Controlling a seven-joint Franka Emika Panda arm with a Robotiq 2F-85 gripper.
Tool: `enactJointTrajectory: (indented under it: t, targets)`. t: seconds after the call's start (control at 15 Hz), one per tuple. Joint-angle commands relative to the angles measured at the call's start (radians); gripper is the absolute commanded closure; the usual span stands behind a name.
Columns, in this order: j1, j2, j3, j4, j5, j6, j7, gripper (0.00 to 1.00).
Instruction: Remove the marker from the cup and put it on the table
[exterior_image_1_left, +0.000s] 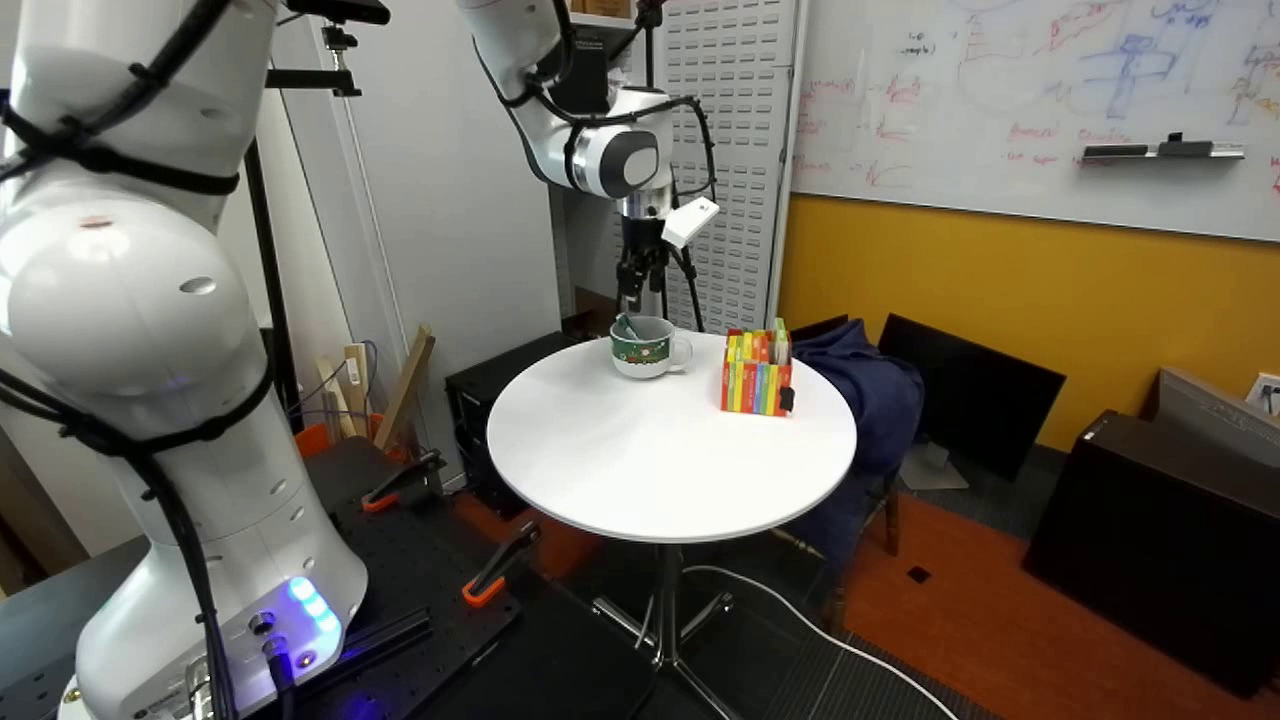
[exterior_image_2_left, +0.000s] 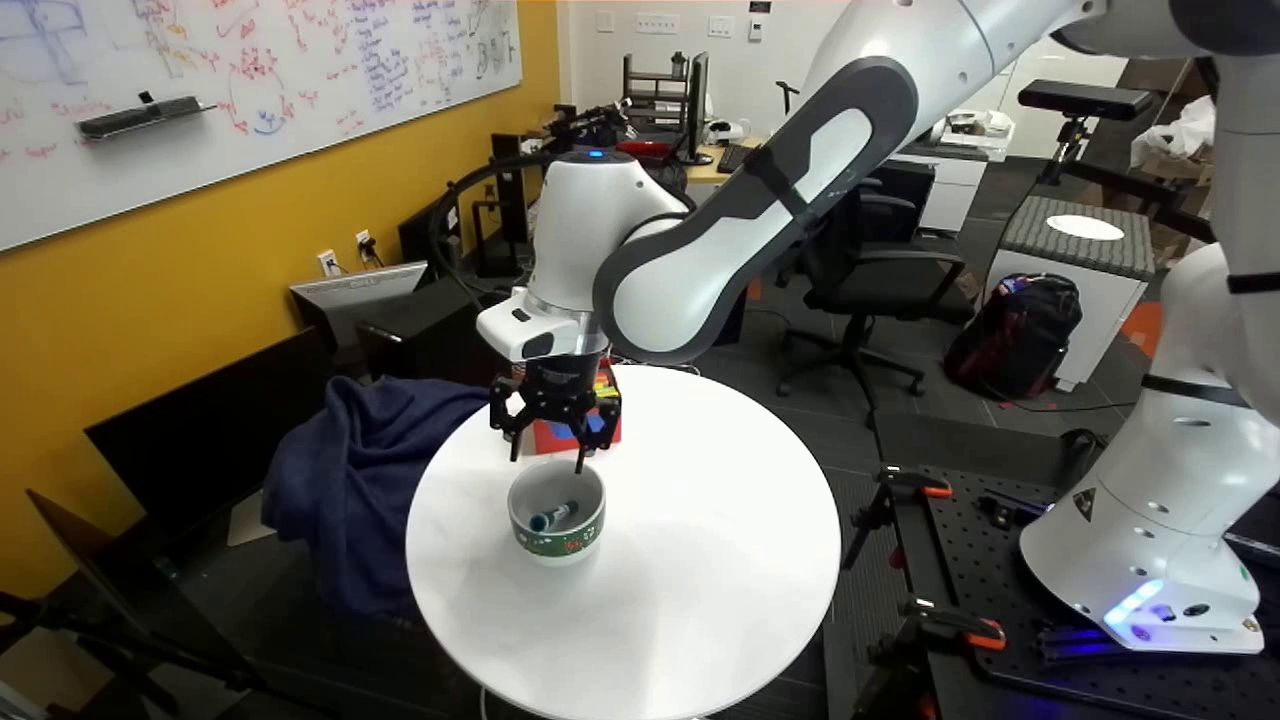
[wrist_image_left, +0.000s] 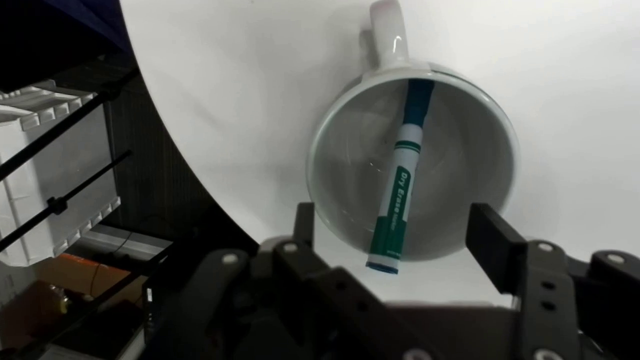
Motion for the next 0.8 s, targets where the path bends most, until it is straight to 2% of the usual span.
enactJointTrajectory:
  t: [0.0,0.33,0.47,0.67,0.73]
  targets:
    - [-0.029,0.028,0.027,0.03,0.035,-0.022,-0.032,0.27]
    - [-0.044,0.044,0.039,0.023,0.057,-0.022,-0.03,0.25]
    - [-0.048,0.055,0.044,0.032,0.061,-0.027,-0.035,0.26]
    - [-0.056,0.068,0.055,0.045,0.065,-0.033,-0.043,0.36]
    - [-0.059,0.074,0.058,0.052,0.067,-0.034,-0.047,0.35]
